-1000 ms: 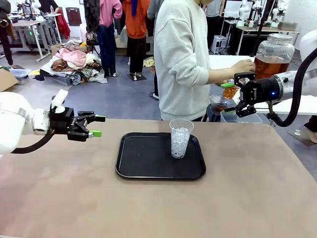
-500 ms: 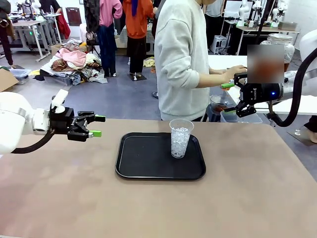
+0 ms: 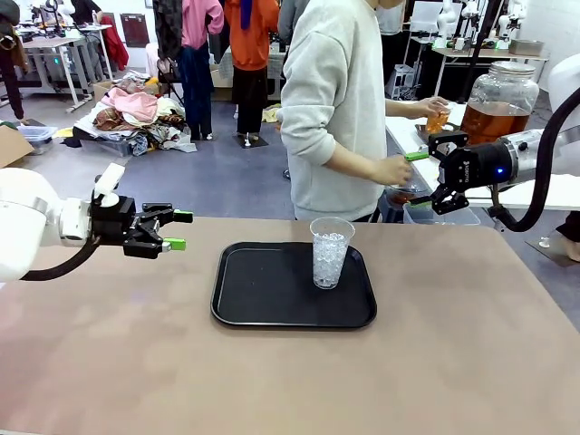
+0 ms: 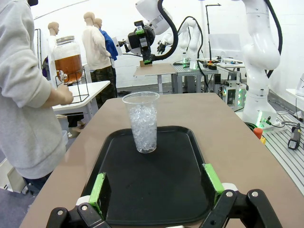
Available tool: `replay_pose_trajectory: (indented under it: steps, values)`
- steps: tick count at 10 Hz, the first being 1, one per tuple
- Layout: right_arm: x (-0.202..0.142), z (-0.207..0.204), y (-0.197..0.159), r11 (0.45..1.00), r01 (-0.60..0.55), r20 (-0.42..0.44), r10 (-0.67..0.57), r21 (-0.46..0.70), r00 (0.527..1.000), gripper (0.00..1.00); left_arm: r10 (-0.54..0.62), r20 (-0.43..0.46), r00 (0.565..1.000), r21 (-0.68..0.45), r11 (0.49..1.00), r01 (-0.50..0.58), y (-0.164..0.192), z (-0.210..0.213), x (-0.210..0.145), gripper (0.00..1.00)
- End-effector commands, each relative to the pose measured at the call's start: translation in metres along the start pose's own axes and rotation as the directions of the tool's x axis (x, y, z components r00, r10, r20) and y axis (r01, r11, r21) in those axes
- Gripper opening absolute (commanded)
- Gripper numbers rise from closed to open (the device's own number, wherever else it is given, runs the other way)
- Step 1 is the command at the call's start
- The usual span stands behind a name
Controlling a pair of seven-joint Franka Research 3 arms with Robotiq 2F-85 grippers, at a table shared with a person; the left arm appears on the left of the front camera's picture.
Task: Pour the drink into the iced cup.
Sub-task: Pick up the iced cup indicated by the human and present it to them.
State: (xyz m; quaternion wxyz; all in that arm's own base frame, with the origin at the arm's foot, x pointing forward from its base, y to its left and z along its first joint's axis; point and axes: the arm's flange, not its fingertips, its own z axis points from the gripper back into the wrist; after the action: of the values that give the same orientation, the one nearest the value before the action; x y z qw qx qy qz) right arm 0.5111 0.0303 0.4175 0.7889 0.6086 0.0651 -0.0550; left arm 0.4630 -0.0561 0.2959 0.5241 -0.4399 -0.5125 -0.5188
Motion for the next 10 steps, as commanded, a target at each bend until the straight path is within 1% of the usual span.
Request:
replay_pose_trajectory:
  steps: [1, 10]
  values:
    - [-0.0007, -0.0001, 0.0010, 1.000, -0.001, 0.000, 0.001, 0.001, 1.000, 1.00, 0.006, -0.002, 1.000, 0.010, 1.000, -0.006, 0.0008, -0.0019, 0.0022, 1.00]
    - [-0.0007, -0.0001, 0.0010, 1.000, -0.001, 0.000, 0.001, 0.001, 1.000, 1.00, 0.006, -0.002, 1.000, 0.010, 1.000, -0.006, 0.0008, -0.0019, 0.0022, 1.00]
